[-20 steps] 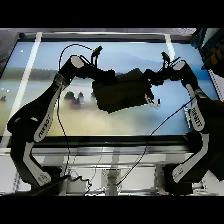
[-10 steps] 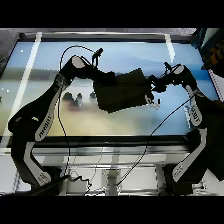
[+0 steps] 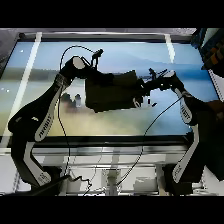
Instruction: Fold the clothes and pants, and hang the long-sleeved shirts on hangers.
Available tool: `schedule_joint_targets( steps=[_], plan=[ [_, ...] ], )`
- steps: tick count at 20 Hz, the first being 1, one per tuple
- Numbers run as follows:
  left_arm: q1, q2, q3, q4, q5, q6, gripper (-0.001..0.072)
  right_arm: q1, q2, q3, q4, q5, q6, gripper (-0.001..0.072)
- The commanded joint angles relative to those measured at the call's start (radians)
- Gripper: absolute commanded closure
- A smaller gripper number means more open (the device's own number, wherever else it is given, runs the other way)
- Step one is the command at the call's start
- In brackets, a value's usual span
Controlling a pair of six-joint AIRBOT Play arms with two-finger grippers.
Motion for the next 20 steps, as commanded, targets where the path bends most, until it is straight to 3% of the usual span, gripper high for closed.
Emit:
schedule_joint_targets(
  steps=[1, 3, 5, 7, 9, 16, 20],
  plan=[
    [0.018, 0.013, 0.003, 0.132, 0.003, 0.0, 0.0692, 0.079, -0.002, 0.04, 0.069, -0.048, -0.03, 0.0665],
    [0.029, 0.045, 0.003, 0.319, 0.003, 0.0, 0.0693, 0.086, 0.012, 0.111, 0.079, -0.043, -0.073, 0.0673],
    [0.035, 0.101, 0.003, 0.644, -0.005, 0.0, 0.0693, 0.063, 0.049, 0.193, 0.079, -0.038, -0.071, 0.0673],
    [0.037, 0.164, 0.003, 0.902, -0.021, 0.0, 0.0692, 0.017, 0.107, 0.27, 0.081, -0.034, -0.041, 0.0674],
    [0.046, 0.232, 0.003, 1.041, -0.038, 0.0, 0.0692, -0.05, 0.186, 0.315, 0.082, -0.034, 0.017, 0.0674],
    [0.066, 0.451, 0.003, 1.057, -0.144, 0.0, 0.0691, -0.453, 0.526, 0.316, 0.06, 0.017, 0.215, 0.0673],
    [0.066, 0.505, 0.003, 1.057, -0.162, -0.001, 0.0691, -0.76, 0.663, 0.315, -0.135, 0.028, 0.35, 0.0674]
  ],
)
